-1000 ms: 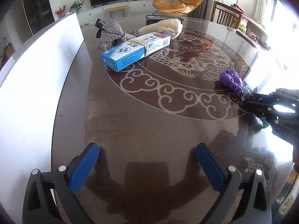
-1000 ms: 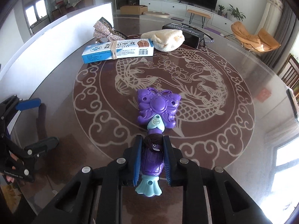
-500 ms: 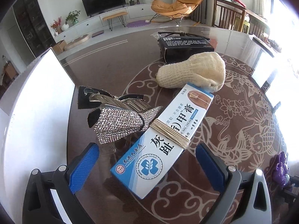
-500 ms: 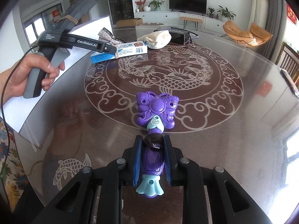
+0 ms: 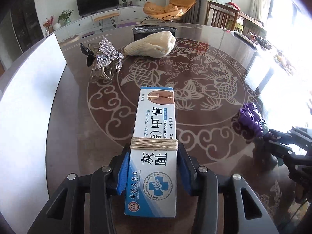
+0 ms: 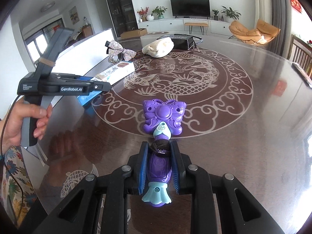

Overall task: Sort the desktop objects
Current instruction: 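Lift purple toy with right tool while left tool grasps the ointment box, then carry purple toy and ointment box into the white box and open both tools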

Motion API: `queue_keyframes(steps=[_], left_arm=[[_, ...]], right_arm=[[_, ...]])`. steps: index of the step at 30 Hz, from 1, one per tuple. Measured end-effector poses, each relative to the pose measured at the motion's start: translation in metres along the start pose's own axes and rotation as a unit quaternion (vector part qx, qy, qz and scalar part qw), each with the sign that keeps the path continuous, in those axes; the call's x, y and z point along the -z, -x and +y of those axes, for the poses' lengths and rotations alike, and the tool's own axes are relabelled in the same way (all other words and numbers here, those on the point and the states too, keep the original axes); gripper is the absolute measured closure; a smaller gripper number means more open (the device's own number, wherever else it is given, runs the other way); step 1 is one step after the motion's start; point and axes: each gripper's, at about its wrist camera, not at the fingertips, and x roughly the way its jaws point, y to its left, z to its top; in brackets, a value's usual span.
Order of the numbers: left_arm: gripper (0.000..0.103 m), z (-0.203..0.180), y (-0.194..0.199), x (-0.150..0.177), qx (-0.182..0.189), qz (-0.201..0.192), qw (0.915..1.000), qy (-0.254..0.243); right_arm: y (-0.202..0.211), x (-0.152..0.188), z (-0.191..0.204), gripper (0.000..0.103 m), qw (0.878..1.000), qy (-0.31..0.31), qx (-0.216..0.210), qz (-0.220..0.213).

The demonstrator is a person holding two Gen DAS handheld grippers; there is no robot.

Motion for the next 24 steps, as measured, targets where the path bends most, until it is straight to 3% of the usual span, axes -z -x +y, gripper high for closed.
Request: queue_keyframes(steps=[1, 3, 5, 7, 8, 9, 11, 13, 19, 24], left_arm=[[0.048, -0.006, 0.003, 0.006, -0.001, 0.006, 0.9999, -0.009], [0.009, -0.014, 0.002, 0.009, -0.011, 0.014, 0.9996, -0.023], [0.008, -0.02, 0.0, 0.009, -0.031, 0.008, 0.9987, -0.039], [0.016, -0.024, -0.002, 0.007, -0.004, 0.007, 0.9992, -0.039], [0.037, -0.023, -0.002, 0.006, 0.016, 0.005, 0.9993, -0.032], [0.06, -0.027, 0.0, 0.005, 0.009, 0.0, 0.9993, -0.035], [0.06, -0.029, 0.002, 0.004, 0.017, -0.001, 0.9991, -0.038], [0.06, -0.026, 0.015, 0.006, 0.032, -0.019, 0.9991, -0.018], [0.06, 0.024, 0.094, 0.011, 0.068, -0.103, 0.9902, 0.065], [0.06, 0.104, 0.171, 0.027, 0.034, -0.162, 0.9779, 0.128]], right_arm=[[0.0, 0.0, 0.0, 0.08, 1.0, 0.0, 0.0, -0.001], [-0.001, -0.002, 0.001, 0.08, 1.0, 0.007, 0.004, 0.002], [-0.006, -0.009, 0.005, 0.078, 0.999, 0.034, 0.01, 0.021], [-0.014, -0.021, 0.007, 0.073, 0.997, 0.057, 0.012, 0.051], [-0.018, -0.027, 0.006, 0.073, 0.996, 0.06, 0.01, 0.066], [-0.02, -0.031, 0.003, 0.074, 0.995, 0.059, 0.007, 0.079], [-0.024, -0.039, -0.004, 0.081, 0.993, 0.056, 0.001, 0.104], [-0.021, -0.045, -0.009, 0.081, 0.992, 0.046, 0.002, 0.117], [0.034, -0.08, 0.006, 0.081, 0.996, 0.022, -0.028, 0.082], [0.058, -0.127, 0.071, 0.081, 0.995, 0.047, -0.078, 0.04]])
